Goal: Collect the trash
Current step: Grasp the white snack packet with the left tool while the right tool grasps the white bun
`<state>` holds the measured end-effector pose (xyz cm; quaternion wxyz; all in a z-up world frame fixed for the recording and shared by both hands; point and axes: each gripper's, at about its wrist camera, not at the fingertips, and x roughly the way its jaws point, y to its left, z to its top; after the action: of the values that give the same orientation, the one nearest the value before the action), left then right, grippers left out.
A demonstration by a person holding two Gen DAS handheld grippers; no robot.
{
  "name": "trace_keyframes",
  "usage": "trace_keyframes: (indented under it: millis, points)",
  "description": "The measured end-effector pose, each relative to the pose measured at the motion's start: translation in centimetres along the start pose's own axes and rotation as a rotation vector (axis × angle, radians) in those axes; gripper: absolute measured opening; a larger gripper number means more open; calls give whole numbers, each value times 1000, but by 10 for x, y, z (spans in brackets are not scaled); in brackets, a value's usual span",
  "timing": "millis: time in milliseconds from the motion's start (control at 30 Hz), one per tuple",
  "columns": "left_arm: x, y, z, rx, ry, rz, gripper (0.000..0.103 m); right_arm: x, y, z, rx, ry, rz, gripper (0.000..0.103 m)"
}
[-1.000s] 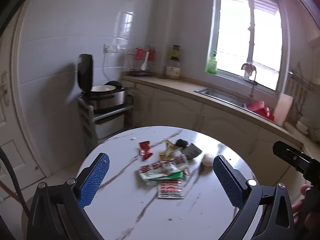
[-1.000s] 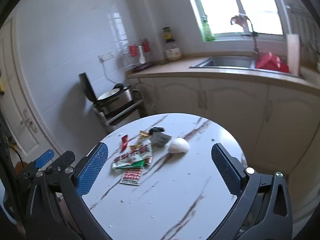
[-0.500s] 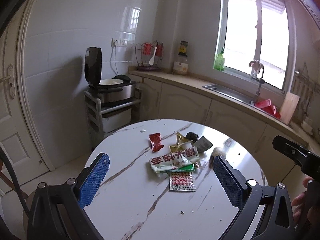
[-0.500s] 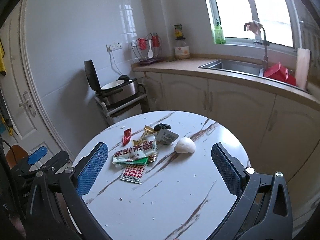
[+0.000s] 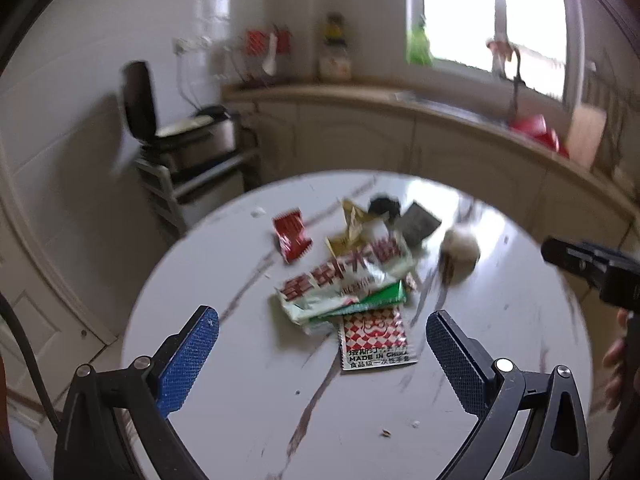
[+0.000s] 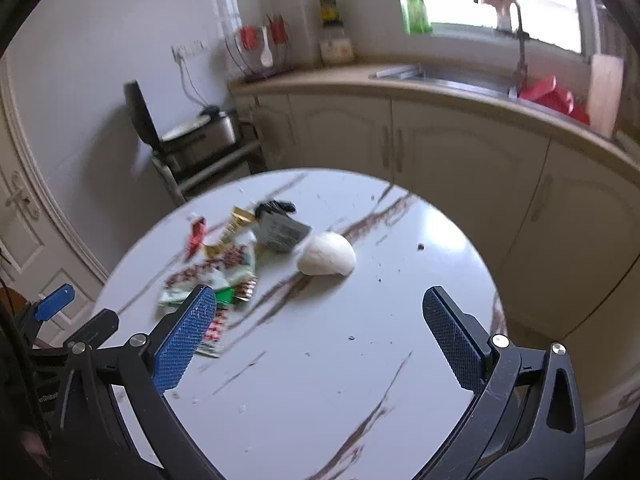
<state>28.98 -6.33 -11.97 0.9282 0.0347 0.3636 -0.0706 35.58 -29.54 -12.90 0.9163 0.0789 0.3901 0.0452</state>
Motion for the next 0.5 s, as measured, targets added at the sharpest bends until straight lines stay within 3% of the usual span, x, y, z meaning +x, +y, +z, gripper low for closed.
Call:
trace_keyframes:
  millis: [267,500]
  points:
    - [84,-1,30,146,126,-25,102,83,-17,6,-4,142,-40,103]
    - [129,-5,43,273,168,-59,102,123,-16,15,-23,191,-37,103]
